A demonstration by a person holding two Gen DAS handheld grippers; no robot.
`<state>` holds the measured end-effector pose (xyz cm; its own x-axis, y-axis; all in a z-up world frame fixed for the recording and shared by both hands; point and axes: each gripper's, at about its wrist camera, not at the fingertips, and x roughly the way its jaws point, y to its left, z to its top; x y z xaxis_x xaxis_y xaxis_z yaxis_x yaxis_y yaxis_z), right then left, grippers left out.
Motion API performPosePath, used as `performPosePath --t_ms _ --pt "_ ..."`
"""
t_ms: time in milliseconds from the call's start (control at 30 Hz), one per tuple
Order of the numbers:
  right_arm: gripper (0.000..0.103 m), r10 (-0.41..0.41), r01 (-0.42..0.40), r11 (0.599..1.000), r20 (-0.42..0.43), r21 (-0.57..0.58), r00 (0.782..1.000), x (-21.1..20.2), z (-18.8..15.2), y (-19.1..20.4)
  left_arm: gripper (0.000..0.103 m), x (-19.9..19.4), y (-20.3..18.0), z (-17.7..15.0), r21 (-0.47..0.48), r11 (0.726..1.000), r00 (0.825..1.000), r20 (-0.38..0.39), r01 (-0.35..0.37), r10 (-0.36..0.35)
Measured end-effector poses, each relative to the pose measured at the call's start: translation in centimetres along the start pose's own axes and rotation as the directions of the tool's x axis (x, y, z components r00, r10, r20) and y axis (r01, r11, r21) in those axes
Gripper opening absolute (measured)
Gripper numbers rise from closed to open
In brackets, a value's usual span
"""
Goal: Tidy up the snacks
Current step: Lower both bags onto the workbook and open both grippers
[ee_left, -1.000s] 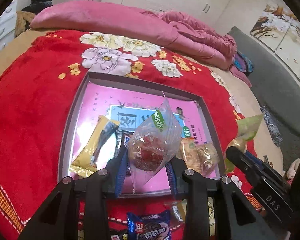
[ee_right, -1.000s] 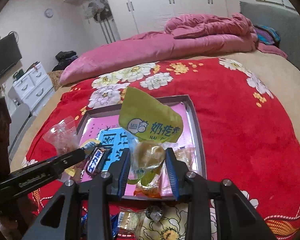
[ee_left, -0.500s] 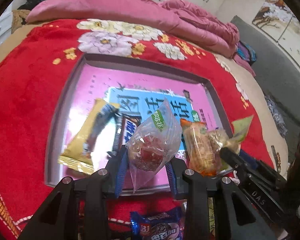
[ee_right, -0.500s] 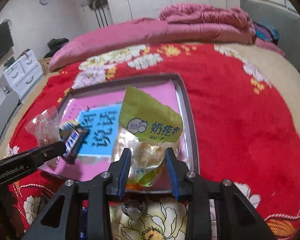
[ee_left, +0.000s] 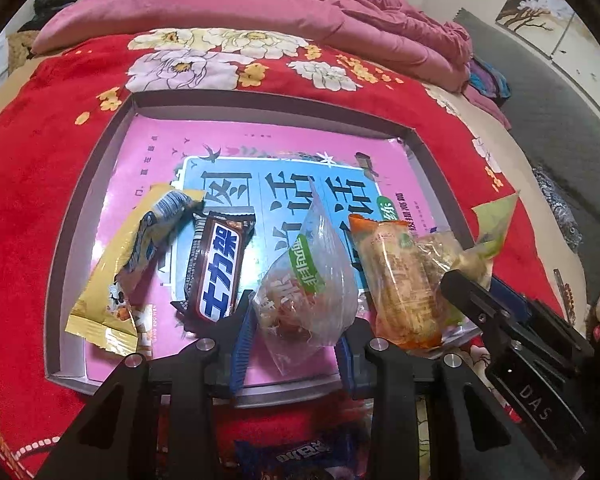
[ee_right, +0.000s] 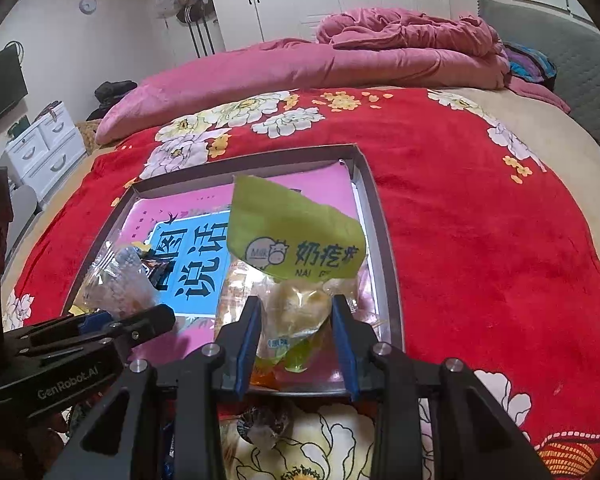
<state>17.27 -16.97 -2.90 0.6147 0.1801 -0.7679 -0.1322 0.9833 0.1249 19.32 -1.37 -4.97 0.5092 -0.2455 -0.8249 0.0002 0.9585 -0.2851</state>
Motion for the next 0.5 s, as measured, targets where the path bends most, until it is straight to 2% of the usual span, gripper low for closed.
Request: performPosePath --t_ms 500 --pt "0.040 0.000 0.000 1.000 0.027 0.003 1.000 0.21 0.13 0.11 0.037 0.62 -0.35 0.26 -0.008 1.000 1.000 0.010 0.015 -0.015"
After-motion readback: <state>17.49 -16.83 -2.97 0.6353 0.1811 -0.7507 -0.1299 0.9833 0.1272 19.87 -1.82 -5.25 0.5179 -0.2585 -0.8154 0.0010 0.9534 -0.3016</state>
